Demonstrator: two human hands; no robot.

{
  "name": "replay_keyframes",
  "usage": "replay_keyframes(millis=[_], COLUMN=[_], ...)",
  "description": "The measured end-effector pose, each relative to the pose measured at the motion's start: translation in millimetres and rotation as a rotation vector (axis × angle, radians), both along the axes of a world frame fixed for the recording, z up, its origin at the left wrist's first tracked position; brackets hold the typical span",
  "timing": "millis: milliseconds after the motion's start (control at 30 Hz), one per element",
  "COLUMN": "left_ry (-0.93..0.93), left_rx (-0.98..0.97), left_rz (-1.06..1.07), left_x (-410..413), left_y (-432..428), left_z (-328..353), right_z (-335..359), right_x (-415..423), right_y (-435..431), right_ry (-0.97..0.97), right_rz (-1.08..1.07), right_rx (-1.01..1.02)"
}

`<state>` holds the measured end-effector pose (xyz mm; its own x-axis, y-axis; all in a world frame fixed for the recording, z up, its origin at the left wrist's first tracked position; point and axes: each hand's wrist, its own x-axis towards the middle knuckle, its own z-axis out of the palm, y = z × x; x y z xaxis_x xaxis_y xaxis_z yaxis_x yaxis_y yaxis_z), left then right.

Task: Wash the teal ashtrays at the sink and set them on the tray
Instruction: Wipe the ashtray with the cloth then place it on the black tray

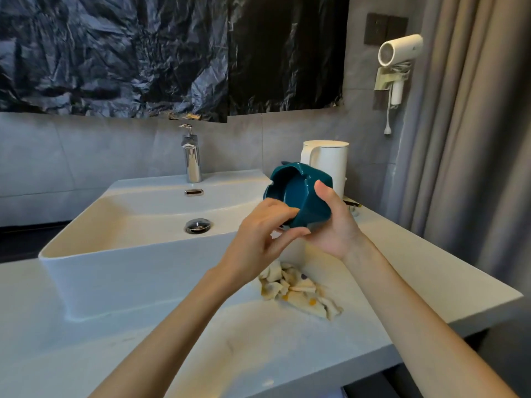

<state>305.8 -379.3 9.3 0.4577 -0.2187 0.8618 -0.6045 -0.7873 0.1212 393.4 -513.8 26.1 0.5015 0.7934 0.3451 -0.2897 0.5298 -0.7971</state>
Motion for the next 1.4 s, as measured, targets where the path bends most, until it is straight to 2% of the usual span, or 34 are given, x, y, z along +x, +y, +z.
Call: replay_keyframes(millis=[67,167,233,367,467,533,667,733,767,867,900,967,1033,1100,1133,1200,1333,1400], left_ry=[-0.109,-0.156,0.043,0.585,0.77,0.774,0.634,0.624,0.633,0.612,0.575,0.525,0.513,0.553,0.56,0.531,0.491,0.541], left_rx=[0.009,-0.172,-0.187,0.097,0.258,0.252,0.117,-0.017,-0.17,-0.911,-1.084,-1.254,-1.314,-1.276,-1.199,-0.918,-0.237,-0.157], left_rz=[0.095,0.197,0.251,0.336,0.431,0.478,0.455,0.421,0.421,0.25,0.153,-0.033,-0.196,-0.261,-0.237,-0.15,0.07,0.067], left_x=[2,-4,-6,7,22,31,39,35,31,16,9,-4,-14,-19,-21,-24,-31,-35], left_y=[-4,-13,-16,-24,-37,-42,-28,-17,-12,-4,-6,-16,-32,-48,-54,-61,-49,-42], left_z=[3,-4,-24,-72,-97,-110,-114,-106,-99,-71,-60,-39,-23,-17,-18,-25,-28,-23], right_z=[-3,-13,-22,-41,-51,-54,-54,-52,-52,-47,-45,-39,-36,-35,-34,-32,-31,-31], right_x=[2,10,16,24,26,26,22,20,20,15,13,7,1,-6,-9,-15,-23,-27], right_y=[-5,-20,-35,-62,-74,-79,-87,-91,-92,-91,-88,-77,-65,-54,-49,-42,-36,-35], right_ry=[0.02,0.109,0.167,0.119,0.016,-0.051,-0.153,-0.176,-0.175,-0.238,-0.285,-0.365,-0.424,-0.48,-0.505,-0.552,-0.595,-0.581], right_rz=[-0.067,-0.16,-0.168,-0.077,0.018,0.042,0.064,0.032,0.02,-0.035,-0.065,-0.137,-0.202,-0.251,-0.269,-0.308,-0.344,-0.354], right_rx=[0.03,0.061,0.086,0.066,0.027,0.008,-0.045,-0.099,-0.122,-0.155,-0.166,-0.203,-0.244,-0.26,-0.26,-0.26,-0.254,-0.248])
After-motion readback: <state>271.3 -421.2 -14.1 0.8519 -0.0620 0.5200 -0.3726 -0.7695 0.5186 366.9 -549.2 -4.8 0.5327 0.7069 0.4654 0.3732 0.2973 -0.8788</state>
